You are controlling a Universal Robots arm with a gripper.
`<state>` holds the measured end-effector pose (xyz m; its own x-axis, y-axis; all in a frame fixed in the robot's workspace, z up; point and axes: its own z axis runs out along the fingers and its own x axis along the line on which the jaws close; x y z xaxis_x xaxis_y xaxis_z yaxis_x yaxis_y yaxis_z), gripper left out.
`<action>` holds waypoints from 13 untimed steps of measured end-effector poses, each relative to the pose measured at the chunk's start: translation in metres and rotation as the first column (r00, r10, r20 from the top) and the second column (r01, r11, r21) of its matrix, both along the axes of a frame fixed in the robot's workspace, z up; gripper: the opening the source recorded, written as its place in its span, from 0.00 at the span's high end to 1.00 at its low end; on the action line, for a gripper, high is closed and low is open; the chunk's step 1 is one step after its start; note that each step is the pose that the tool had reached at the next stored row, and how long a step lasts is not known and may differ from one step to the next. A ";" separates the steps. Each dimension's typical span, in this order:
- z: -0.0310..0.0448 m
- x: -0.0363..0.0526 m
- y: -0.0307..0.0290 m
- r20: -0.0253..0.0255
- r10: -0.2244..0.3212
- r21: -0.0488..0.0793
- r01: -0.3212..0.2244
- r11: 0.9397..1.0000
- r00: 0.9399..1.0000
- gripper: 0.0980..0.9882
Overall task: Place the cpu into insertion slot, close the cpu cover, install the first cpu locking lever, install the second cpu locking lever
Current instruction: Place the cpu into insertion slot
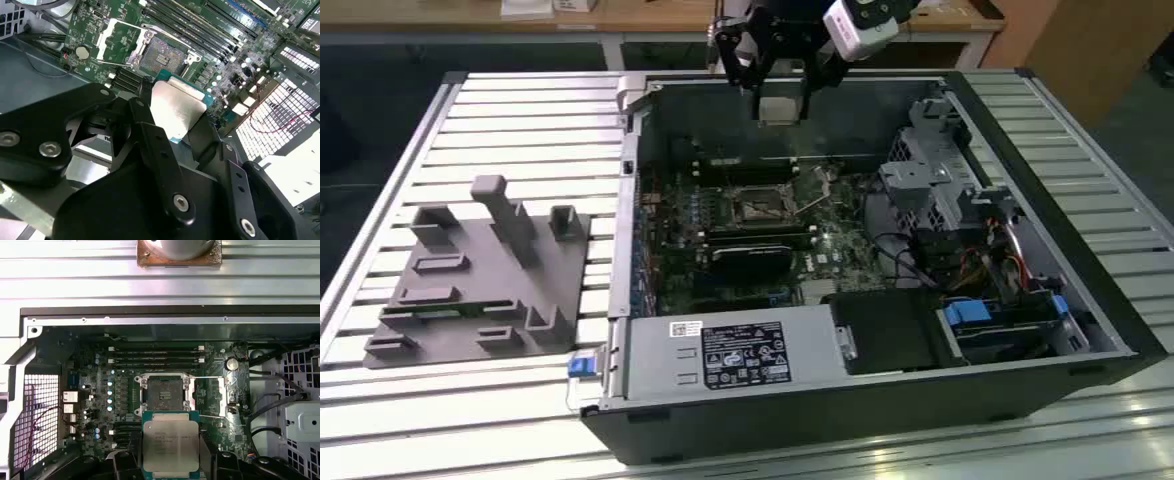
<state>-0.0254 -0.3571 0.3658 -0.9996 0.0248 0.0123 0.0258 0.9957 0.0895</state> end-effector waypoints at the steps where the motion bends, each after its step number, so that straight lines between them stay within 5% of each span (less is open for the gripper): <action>1: 0.0000 0.0000 0.0000 0.000 0.000 0.000 0.000 1.000 1.000 0.50; 13: -0.0007 0.0000 0.0001 0.000 0.000 0.000 0.000 1.000 1.000 0.50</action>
<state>-0.0254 -0.3570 0.3651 -0.9996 0.0248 0.0123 0.0258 0.9956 0.0897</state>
